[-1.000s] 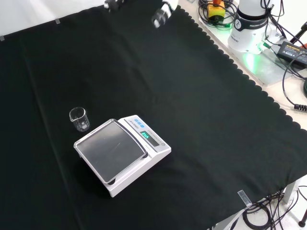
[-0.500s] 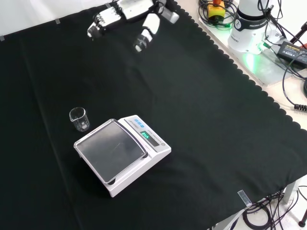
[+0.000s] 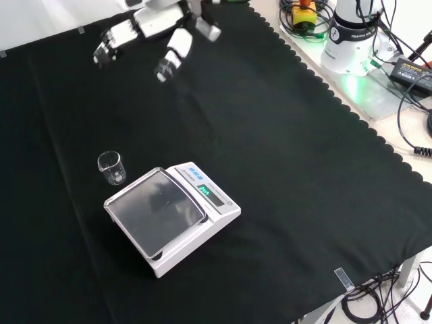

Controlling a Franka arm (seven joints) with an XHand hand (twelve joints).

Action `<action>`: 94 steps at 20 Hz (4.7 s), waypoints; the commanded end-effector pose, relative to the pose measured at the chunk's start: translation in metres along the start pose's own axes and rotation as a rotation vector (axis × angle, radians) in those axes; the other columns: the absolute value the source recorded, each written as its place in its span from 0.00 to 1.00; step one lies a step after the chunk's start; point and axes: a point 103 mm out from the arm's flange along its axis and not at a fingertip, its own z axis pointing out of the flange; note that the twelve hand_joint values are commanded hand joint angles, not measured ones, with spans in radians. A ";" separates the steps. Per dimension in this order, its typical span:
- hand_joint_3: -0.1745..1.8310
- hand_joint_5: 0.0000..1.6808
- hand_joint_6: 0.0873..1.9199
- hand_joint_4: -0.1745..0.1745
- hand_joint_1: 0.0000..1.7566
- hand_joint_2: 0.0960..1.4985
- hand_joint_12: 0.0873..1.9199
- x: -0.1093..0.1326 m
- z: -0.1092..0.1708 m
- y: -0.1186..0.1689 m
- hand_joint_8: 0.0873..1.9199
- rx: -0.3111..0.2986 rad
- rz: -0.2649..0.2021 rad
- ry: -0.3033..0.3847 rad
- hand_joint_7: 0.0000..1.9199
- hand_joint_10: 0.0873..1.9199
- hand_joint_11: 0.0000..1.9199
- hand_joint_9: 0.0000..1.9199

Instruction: Pick up the beaker.

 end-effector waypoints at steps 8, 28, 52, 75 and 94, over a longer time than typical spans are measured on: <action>0.17 0.04 0.00 0.44 0.06 0.61 0.70 -0.029 0.054 0.080 0.00 0.118 -0.003 0.020 0.02 0.17 0.00 0.00; 0.17 0.05 0.00 0.43 0.06 0.61 0.70 -0.045 0.111 0.103 0.00 0.231 -0.019 0.050 0.02 0.17 0.00 0.00; 0.17 0.05 0.00 0.43 0.06 0.61 0.70 -0.053 0.162 0.147 0.00 0.333 -0.015 0.050 0.02 0.17 0.00 0.00; 0.16 0.11 0.00 0.36 0.09 0.63 0.77 -0.057 0.184 0.142 0.17 0.271 -0.019 0.030 0.03 0.39 0.00 0.00; 0.16 0.49 0.37 0.04 0.43 0.60 0.60 -0.060 0.188 0.140 0.47 -0.212 -0.055 -0.032 0.54 0.37 0.49 0.66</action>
